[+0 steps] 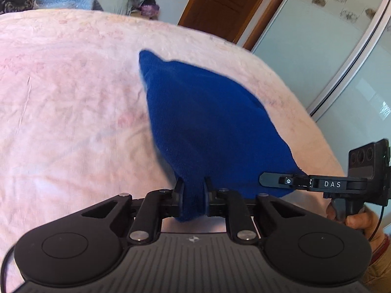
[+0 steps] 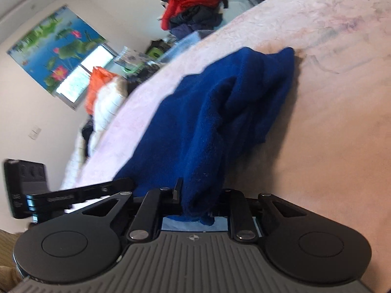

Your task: Fold small clothes

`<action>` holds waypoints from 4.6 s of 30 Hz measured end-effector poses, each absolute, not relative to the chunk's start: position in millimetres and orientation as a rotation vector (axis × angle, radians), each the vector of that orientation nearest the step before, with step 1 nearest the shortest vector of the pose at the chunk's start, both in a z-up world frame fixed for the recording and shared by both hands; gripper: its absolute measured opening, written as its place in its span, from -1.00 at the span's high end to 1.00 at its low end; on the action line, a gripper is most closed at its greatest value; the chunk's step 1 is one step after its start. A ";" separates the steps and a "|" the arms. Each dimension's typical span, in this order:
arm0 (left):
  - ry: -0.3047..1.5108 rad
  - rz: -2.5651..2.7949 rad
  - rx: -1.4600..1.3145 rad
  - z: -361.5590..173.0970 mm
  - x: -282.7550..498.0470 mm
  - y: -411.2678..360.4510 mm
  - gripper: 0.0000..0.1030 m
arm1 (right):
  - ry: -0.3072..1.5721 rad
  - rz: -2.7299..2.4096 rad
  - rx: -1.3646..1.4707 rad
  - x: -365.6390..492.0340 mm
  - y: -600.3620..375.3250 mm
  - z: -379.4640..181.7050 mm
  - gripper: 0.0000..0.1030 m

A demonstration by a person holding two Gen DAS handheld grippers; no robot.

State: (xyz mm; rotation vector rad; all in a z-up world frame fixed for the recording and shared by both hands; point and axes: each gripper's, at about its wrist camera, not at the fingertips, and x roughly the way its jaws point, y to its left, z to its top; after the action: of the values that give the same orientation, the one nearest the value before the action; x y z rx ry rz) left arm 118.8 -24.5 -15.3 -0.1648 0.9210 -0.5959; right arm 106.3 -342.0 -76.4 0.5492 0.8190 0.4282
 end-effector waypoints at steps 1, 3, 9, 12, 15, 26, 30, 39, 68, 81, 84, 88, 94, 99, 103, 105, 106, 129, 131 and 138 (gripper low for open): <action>0.926 -0.572 -0.153 -19.1 115.0 -26.2 0.71 | 0.821 0.406 0.519 103.0 -340.3 -76.9 0.44; 0.908 -0.537 -0.148 -18.4 106.7 -25.7 0.66 | 0.801 0.358 0.451 89.8 -334.7 -69.8 0.44; 0.856 -0.438 -0.127 -8.8 82.4 -22.5 0.54 | 0.566 0.112 0.166 40.0 -301.6 -30.0 0.27; 0.850 -0.390 -0.093 -13.2 74.9 -28.2 0.47 | 0.570 0.183 0.149 35.7 -286.8 -34.3 0.24; 0.859 -0.343 -0.054 -18.7 68.1 -34.9 0.31 | 0.659 0.175 0.136 46.6 -278.1 -51.9 0.14; 0.796 -0.232 0.058 -20.0 42.2 -49.0 -0.36 | 0.656 0.105 0.176 26.4 -262.0 -50.5 -0.53; 0.822 -0.199 0.084 -26.9 40.4 -53.2 -0.40 | 0.660 0.115 0.213 14.9 -262.4 -52.7 -0.71; 0.827 -0.165 0.099 -30.2 27.8 -53.9 -0.55 | 0.662 0.125 0.207 -1.9 -255.0 -49.8 -0.81; 0.780 -0.143 0.098 -39.0 10.9 -48.9 -0.68 | 0.687 0.084 0.102 -5.5 -238.5 -58.6 -0.99; 0.773 -0.130 0.073 -41.5 14.2 -43.8 -0.75 | 0.685 0.060 0.103 -4.5 -239.7 -58.7 -0.99; 0.772 -0.126 0.073 -41.9 14.9 -43.0 -0.79 | 0.685 0.068 0.109 -4.4 -239.5 -58.7 -0.99; 0.775 -0.128 0.076 -42.0 15.7 -43.2 -0.81 | 0.682 0.080 0.115 -4.7 -239.1 -58.3 -0.99; 0.788 -0.129 0.079 -44.2 17.1 -43.4 -0.93 | 0.698 0.074 0.117 -3.5 -240.1 -60.0 -0.99; 0.792 -0.128 0.074 -44.3 18.0 -43.0 -0.93 | 0.702 0.064 0.105 -3.3 -238.9 -61.1 -0.99; 0.795 -0.127 0.074 -43.8 18.1 -43.2 -0.93 | 0.698 0.059 0.086 -4.3 -237.0 -60.0 -0.99; 0.801 -0.128 0.076 -43.2 18.2 -43.4 -0.93 | 0.696 0.061 0.084 -4.7 -236.8 -59.3 -0.99; 0.803 -0.129 0.076 -42.9 18.2 -43.4 -0.93 | 0.696 0.061 0.084 -4.8 -236.9 -59.1 -0.99; 0.787 -0.133 0.074 -32.1 14.7 -42.3 -0.93 | 0.682 0.058 0.091 -6.2 -241.0 -53.9 -0.99; 0.788 -0.133 0.074 -31.9 15.0 -42.3 -0.93 | 0.682 0.061 0.093 -6.2 -240.7 -54.2 -0.99; 0.791 -0.135 0.075 -31.6 15.1 -42.1 -0.93 | 0.680 0.063 0.091 -6.8 -239.3 -54.2 -0.99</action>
State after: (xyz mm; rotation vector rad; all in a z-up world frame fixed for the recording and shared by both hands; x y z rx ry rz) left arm 15.0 -42.1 -31.6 0.0749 0.7915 -0.1348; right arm -6.8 -239.3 -54.2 0.0911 0.6802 0.0634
